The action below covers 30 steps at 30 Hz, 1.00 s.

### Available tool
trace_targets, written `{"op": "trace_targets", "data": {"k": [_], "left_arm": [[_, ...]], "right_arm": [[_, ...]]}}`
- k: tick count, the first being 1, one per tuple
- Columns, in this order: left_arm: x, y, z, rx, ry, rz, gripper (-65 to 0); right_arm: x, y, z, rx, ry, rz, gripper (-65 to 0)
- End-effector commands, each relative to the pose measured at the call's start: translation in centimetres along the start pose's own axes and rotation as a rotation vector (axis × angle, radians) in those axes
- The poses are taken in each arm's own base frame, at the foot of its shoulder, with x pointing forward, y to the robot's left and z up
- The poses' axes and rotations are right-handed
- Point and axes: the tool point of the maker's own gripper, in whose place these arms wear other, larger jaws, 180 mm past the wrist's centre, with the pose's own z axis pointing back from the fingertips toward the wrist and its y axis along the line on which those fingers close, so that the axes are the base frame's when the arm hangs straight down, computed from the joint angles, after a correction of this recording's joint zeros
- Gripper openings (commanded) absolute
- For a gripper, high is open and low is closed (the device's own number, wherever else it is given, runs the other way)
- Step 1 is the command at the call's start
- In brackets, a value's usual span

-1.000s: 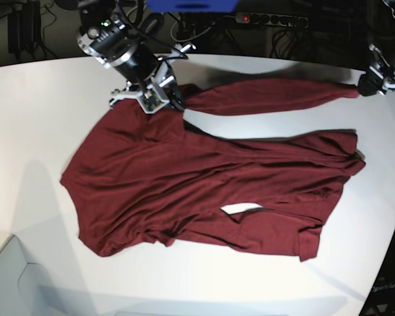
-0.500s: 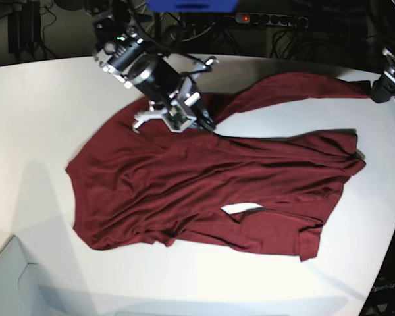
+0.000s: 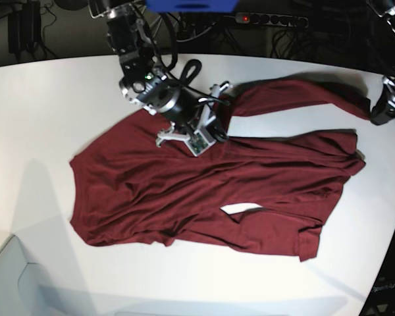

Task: Layout the t-shirt on the table in an organized manner, then fold the t-shirt properly
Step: 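Drag the held shoulder fabric with the right gripper across the shirt body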

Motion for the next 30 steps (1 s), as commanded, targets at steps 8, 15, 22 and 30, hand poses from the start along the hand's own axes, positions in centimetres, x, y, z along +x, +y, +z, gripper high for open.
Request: {"op": "trace_targets", "data": {"k": [8,15,22,30], "left_arm": [[1.8,-2.0,-1.3,-0.104,0.015,0.111,-65.0],[2.3,-1.7,-2.2,-0.117,0.022,0.165,-65.0],[2.4,-1.1,-3.5,-0.132,0.041,0.248,-65.0],[3.5,0.4,-4.1,-0.111,-0.021,0.299,-65.0]], "right_arm": [[2.0,-3.9,-0.9,-0.062,-0.053,-0.018,-65.0],[1.0,-5.8,-1.9,-0.085,-0.017,-0.041,-65.0],[1.8,-6.1,-1.9,-0.092,-0.032,-0.035,-65.0],[1.8,-8.9,-1.0,-0.174,-0.056,-0.112,-65.0]]}}
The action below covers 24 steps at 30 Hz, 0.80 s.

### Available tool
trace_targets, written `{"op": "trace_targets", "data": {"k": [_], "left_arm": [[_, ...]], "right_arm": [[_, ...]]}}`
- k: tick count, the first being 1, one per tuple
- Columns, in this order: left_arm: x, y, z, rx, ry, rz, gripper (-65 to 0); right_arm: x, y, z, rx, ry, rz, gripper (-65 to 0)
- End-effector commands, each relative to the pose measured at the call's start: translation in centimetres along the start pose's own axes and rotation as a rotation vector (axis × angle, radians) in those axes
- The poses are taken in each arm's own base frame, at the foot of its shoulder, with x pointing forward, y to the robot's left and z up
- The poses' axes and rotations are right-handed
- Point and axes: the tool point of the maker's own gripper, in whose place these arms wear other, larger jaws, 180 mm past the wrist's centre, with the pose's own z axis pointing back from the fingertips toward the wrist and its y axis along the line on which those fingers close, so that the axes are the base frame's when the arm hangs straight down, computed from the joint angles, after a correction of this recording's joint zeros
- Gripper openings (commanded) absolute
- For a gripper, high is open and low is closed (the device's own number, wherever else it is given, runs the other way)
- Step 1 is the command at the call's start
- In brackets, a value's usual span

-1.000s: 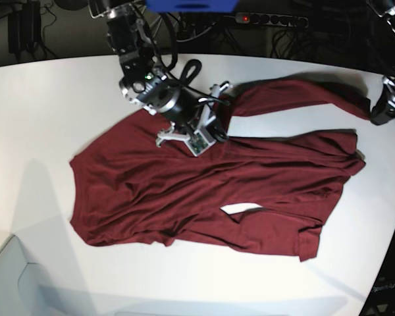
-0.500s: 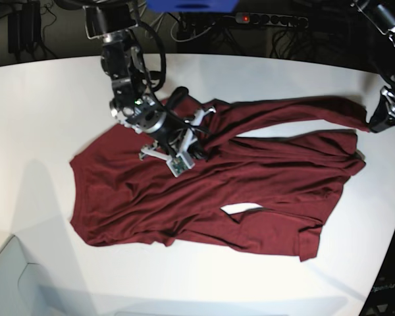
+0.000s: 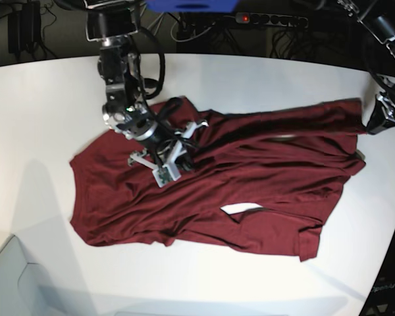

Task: Layout the t-shirt on the table in an organized manner, then fold the t-shirt properly
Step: 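Drag the held shoulder fabric with the right gripper across the shirt body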

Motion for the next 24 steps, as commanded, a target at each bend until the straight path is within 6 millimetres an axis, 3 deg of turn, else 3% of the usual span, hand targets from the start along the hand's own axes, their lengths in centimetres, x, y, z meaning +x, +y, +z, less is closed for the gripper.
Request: {"op": "trace_targets", "data": {"k": [1,6,17,24], "left_arm": [[0.7,-2.2,0.6,-0.069,-0.002,0.027,-65.0],[0.7,-2.5,0.5,-0.077,-0.006,0.027,-65.0],[0.6,-5.9,-0.8,-0.152,0.004,0.02,-65.0],[-0.8,-4.0,-1.4,-0.131,0.041,0.056,-64.3]], "right_arm": [[2.2,-0.5,0.1,-0.011,-0.072,-0.011,-65.0],[2.8,-1.1,0.0,-0.022,-0.085,-0.01,-65.0],[3.4,-0.5,-0.3,-0.011,-0.097,-0.019,-65.0],[4.1,-0.9,-0.4,-0.016,-0.1,-0.004,-65.0]]}}
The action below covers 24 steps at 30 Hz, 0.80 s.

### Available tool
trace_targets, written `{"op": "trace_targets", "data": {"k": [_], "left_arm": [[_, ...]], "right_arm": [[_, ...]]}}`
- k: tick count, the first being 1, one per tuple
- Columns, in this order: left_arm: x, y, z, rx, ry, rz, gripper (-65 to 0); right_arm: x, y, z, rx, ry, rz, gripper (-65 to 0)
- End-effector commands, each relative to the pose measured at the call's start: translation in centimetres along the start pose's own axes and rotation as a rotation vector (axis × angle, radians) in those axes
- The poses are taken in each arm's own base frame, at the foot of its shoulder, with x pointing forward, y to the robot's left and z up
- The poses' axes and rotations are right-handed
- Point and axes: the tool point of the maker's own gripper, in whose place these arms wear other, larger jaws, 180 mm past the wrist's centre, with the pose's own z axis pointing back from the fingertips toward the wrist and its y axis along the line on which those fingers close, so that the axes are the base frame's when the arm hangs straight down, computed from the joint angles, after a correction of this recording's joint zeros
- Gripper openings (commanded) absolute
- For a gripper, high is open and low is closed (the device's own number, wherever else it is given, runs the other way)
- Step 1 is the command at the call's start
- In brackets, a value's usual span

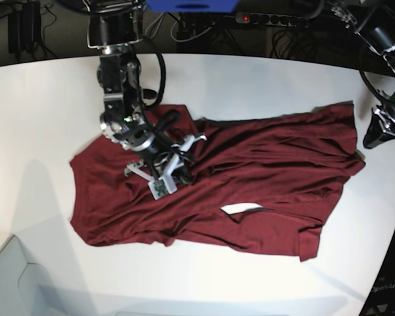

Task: Layout the t-shirt on the table in an organized manner, then fold the t-shirt properly
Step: 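Drag the held shoulder fabric with the right gripper across the shirt body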

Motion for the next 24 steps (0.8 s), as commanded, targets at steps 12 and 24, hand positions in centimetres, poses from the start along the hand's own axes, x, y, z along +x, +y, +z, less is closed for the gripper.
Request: {"op": "trace_targets", "data": {"k": [12,24], "left_arm": [[-7.6,2.4,1.7,0.017,0.135,-0.039,-44.3],[-8.9,5.0,0.9,0.12,0.095,-0.057,-42.9]], "right_arm": [[1.2,-0.5,1.2,-0.019,-0.019,0.019,-36.1],[0.1,0.2,2.9,-0.026,-0.017,0.013,-36.1]]}}
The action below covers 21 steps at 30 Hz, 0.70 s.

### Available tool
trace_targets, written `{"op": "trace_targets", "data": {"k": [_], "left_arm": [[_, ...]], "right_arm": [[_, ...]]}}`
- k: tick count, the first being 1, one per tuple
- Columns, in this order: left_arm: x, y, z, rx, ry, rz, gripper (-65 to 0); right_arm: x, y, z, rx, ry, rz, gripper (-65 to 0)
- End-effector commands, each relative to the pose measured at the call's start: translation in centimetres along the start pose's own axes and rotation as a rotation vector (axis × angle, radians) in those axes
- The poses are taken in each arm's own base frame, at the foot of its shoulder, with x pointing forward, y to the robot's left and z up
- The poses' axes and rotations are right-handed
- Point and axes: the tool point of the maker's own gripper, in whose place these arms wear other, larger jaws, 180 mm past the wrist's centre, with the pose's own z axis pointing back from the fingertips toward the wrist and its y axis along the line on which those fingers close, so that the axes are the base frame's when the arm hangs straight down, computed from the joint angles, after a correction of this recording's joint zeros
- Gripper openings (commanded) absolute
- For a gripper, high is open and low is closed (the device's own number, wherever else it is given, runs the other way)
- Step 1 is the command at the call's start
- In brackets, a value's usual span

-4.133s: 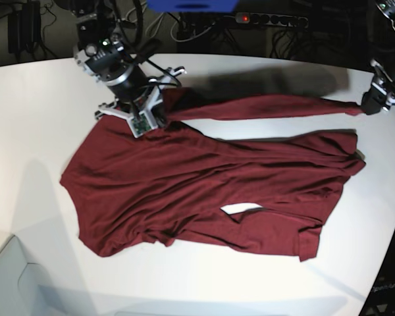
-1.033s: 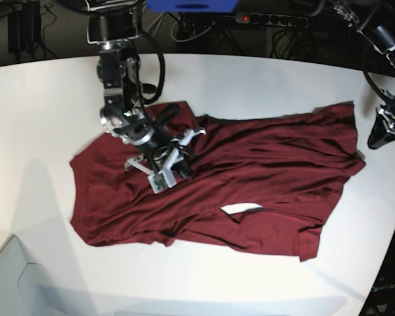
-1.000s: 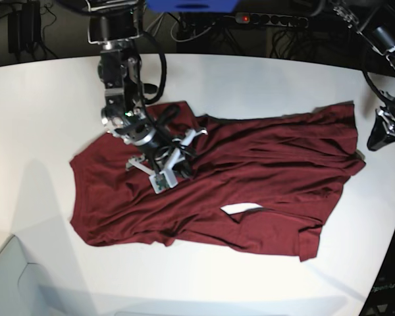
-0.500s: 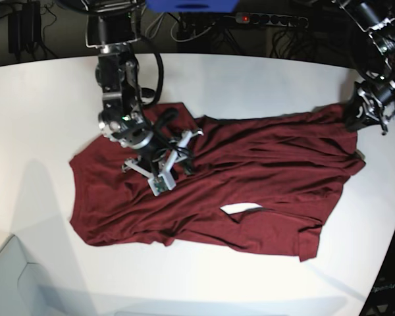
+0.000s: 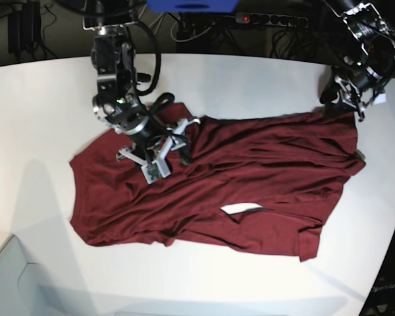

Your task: Layout the t-shirt on the table in an organized manner, then fold the t-shirt properly

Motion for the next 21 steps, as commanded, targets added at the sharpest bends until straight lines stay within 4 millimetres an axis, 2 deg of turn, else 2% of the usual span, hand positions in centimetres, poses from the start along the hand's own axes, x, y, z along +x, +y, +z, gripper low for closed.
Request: {"op": "trace_targets", "data": {"k": [1,9,16,21], "left_arm": [[0.8,-1.2,0.3,-0.018,-0.023,-0.019,-42.9],[3.3,1.0,0.3,0.131,-0.158,-0.09,-43.2],[3.2,0.8,-0.6,0.18,-0.177,-0.166,-43.2],[3.7,0.4,-0.1,0.178,-0.177,-0.18,-43.2]], "right_arm": [[1.8,-0.3,0.3,-0.001,-0.061,0.008,-36.1],[0.5,-1.0,0.9,-0.017,-0.034,0.016,-36.1],[0.6,-1.4,1.1,-0.026,-0.034,0.02,-36.0],[0.6,-1.4,1.1,-0.026,-0.034,0.02,-36.0]]}}
